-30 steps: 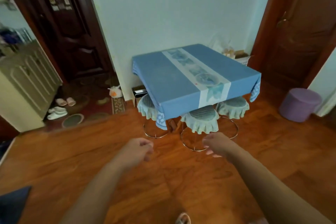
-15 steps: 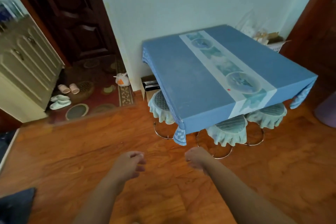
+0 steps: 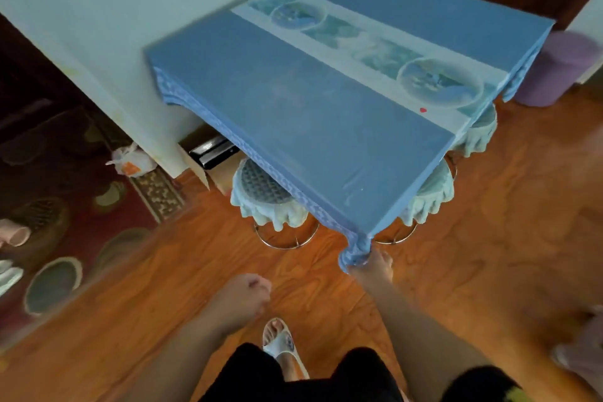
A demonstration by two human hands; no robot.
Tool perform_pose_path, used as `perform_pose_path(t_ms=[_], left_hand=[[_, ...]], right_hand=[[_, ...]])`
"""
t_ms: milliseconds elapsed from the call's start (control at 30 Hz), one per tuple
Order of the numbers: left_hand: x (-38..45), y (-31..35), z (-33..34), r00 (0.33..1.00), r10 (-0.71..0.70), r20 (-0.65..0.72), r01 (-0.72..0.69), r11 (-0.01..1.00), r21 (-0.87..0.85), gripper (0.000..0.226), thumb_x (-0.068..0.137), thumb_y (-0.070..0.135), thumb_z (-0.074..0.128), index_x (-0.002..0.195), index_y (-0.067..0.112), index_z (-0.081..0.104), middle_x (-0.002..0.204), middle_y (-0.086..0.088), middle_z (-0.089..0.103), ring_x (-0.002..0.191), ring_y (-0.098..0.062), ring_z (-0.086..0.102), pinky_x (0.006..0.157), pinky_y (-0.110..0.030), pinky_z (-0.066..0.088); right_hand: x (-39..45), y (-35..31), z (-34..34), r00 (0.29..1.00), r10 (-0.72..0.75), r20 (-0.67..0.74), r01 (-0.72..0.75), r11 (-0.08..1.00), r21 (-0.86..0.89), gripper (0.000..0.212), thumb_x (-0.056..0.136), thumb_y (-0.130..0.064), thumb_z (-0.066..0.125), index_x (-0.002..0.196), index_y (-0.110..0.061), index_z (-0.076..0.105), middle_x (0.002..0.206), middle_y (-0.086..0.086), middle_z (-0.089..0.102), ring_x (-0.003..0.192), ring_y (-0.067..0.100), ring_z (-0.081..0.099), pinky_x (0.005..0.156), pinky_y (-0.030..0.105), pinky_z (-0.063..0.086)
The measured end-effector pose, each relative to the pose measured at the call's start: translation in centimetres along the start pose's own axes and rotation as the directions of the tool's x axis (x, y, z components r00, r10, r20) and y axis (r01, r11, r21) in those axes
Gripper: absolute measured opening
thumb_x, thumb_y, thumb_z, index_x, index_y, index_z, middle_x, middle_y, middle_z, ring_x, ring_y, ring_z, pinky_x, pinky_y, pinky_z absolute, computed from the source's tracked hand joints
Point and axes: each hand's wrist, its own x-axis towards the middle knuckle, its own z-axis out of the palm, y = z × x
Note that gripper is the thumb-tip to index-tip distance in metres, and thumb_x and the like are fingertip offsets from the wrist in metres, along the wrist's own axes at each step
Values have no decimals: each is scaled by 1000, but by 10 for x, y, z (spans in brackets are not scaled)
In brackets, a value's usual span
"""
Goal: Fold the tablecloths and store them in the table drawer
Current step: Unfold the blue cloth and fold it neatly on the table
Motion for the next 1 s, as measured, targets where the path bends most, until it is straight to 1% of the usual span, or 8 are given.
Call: perform_pose_path(t_ms=[100,400,467,533,667,767,900,1000], left_hand=[[13,3,-26,999,22,32,-23,999,39,16,101,21,55,98,24,70,98,2,75,83,-14,71,76,-30,55],[-21,25,-15,956,178,232,-224,956,191,14,102,20,55,112,16,64,99,-3,67,73,-8,58,69,-20,53],[-24,20,6,950,205,236,-261,936,235,54,95,25,68,142,17,45,126,-8,61,104,-14,62,96,-28,51],[-32,18,26,920,351,171,-389,865,318,112,81,38,82,160,30,2,163,-8,16,150,-25,26,122,-40,27],[-56,50,36,699,710,-82,-582,633,511,134,72,63,79,155,39,-23,165,-7,-16,156,-34,0,124,-49,13],[-52,89,18,465,854,-234,-637,506,581,119,74,67,67,162,30,-4,165,-18,3,153,-43,12,121,-60,24],[-50,152,-28,370,894,-255,-626,442,642,108,82,65,68,162,33,2,165,-16,3,155,-40,4,123,-54,9],[-49,190,-69,219,925,-311,-651,376,659,67,90,33,71,151,30,43,160,-16,29,149,-41,24,122,-56,22]], right_hand=[[-17,4,12,998,25,-49,-25,1000,11,41,89,-38,63,120,-12,66,128,12,62,118,33,57,96,38,48],[-163,-14,-39,962,-121,-244,132,991,29,26,99,-40,51,83,-20,58,75,-2,62,74,26,59,66,39,46],[-186,-36,-60,933,-170,-318,195,980,48,28,99,-36,53,79,-17,54,70,-2,59,69,25,56,63,40,43],[-204,-58,-86,901,-223,-373,262,963,58,35,98,-38,56,73,-16,48,66,-2,54,66,24,51,61,39,37],[-226,-114,-150,869,-272,-414,348,930,120,39,100,-40,54,72,-13,48,65,0,51,59,16,43,53,32,32],[-242,-158,-187,845,-294,-447,432,868,246,35,98,-35,59,74,-11,49,64,2,45,56,14,37,52,29,30],[-262,-204,-228,825,-278,-491,503,758,416,21,92,-22,68,82,-9,56,71,8,48,63,17,43,57,30,35],[-269,-229,-257,798,-272,-537,540,720,436,11,89,-17,73,93,-12,64,85,10,66,73,21,61,67,36,53]])
